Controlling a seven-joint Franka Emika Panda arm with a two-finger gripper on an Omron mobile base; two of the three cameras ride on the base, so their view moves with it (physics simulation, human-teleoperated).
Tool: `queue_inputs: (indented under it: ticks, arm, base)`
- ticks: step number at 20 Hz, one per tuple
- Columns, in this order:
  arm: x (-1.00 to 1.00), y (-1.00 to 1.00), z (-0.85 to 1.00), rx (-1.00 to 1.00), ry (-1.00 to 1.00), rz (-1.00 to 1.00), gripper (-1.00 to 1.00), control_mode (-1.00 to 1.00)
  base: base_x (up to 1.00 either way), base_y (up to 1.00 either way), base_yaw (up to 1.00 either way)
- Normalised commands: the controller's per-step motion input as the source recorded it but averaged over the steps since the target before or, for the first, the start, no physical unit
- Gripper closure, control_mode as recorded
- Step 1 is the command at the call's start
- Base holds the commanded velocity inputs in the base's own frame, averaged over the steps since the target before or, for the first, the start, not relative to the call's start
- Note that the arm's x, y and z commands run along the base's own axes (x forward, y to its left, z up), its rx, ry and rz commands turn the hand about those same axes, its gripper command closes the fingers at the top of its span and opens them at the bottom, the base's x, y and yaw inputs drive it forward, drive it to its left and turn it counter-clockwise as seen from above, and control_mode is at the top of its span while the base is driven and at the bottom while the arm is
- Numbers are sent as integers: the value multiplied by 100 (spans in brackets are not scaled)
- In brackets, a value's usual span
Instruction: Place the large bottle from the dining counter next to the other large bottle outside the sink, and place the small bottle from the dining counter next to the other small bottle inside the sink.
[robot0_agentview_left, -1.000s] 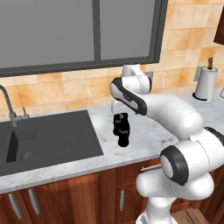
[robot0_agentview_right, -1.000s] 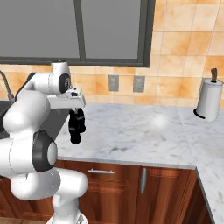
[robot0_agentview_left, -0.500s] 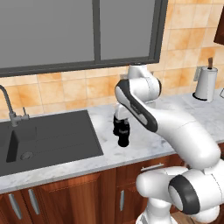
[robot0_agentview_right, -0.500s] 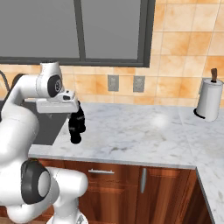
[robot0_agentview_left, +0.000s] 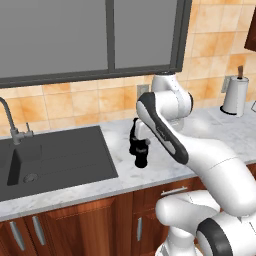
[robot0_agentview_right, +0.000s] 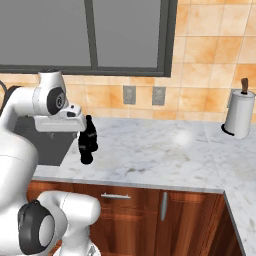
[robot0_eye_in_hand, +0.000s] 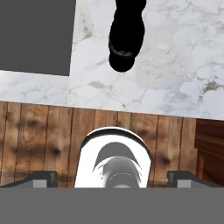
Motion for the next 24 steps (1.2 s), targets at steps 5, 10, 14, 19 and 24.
queue_inputs:
  ticks: [5, 10, 14, 19, 24]
  arm:
    - [-4, -1, 3, 0, 0, 0, -100, -100]
    - [0, 0, 0, 0, 0, 0, -100, -100]
    - [0, 0, 0, 0, 0, 0, -100, 100]
    - [0, 0, 0, 0, 0, 0, -100, 100]
    - [0, 0, 0, 0, 0, 0, -100, 100]
  base:
    - [0, 0, 0]
    - [0, 0, 0]
    - [0, 0, 0]
    - [-75, 47, 11]
    - [-83, 81, 12]
